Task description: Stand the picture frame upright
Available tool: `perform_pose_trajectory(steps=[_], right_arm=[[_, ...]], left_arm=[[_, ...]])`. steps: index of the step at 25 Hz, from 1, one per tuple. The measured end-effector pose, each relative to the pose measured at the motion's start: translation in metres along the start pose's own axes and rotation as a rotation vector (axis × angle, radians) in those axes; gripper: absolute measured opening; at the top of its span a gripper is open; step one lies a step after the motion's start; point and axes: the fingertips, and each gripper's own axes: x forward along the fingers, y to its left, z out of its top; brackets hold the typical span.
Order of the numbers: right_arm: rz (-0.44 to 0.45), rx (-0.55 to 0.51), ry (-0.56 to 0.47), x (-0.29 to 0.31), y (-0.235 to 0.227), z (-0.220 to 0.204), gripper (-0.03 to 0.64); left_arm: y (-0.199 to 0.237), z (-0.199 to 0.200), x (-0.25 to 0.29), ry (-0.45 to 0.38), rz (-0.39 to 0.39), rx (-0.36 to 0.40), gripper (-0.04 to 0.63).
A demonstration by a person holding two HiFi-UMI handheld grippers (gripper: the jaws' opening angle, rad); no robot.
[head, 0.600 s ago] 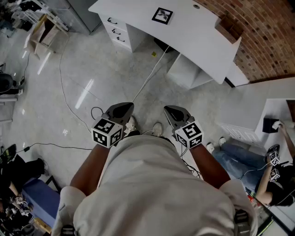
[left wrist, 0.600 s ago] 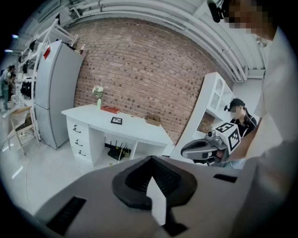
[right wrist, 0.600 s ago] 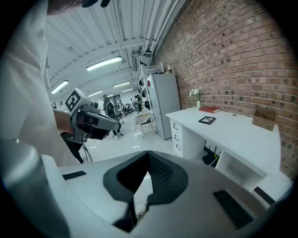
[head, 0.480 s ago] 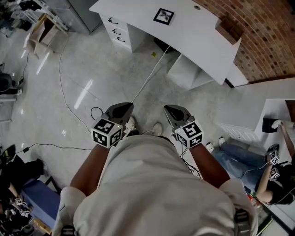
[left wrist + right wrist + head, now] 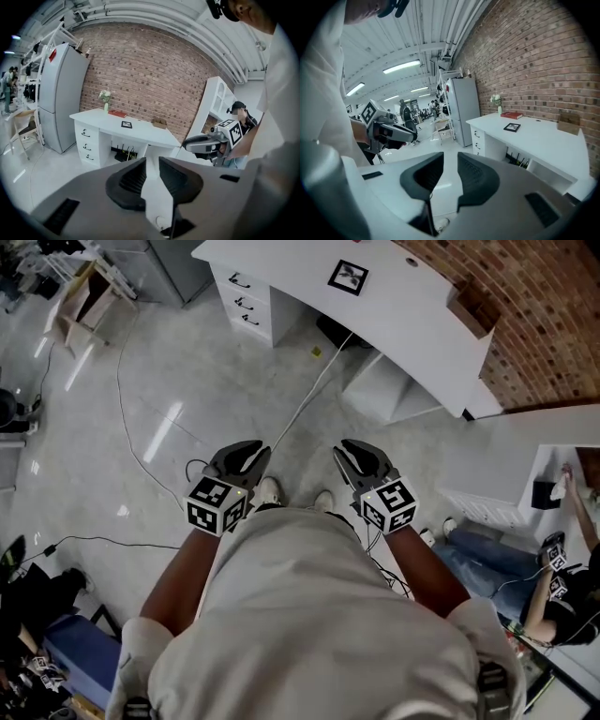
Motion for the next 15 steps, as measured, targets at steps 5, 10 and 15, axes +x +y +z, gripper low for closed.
perform_pose_trajectory(steps=[5, 10, 15], right_arm=[[-0.111, 0.019, -0.036, 0.014, -0.010, 0.013, 0.166], [-0.187, 0.050, -0.028, 0.026, -0.022, 0.018, 0.167], [-0.214, 0.055, 0.012, 0.035, -0.030, 0.016, 0.166]], left_arm=[[0.030, 0.009, -0.003, -0.012, -0.019, 0.008, 0.155], [0.055, 0.020, -0.002, -0.017, -0.040, 0.015, 0.160], [0.077, 0.027, 0.008, -0.019, -0.031, 0.010, 0.164]])
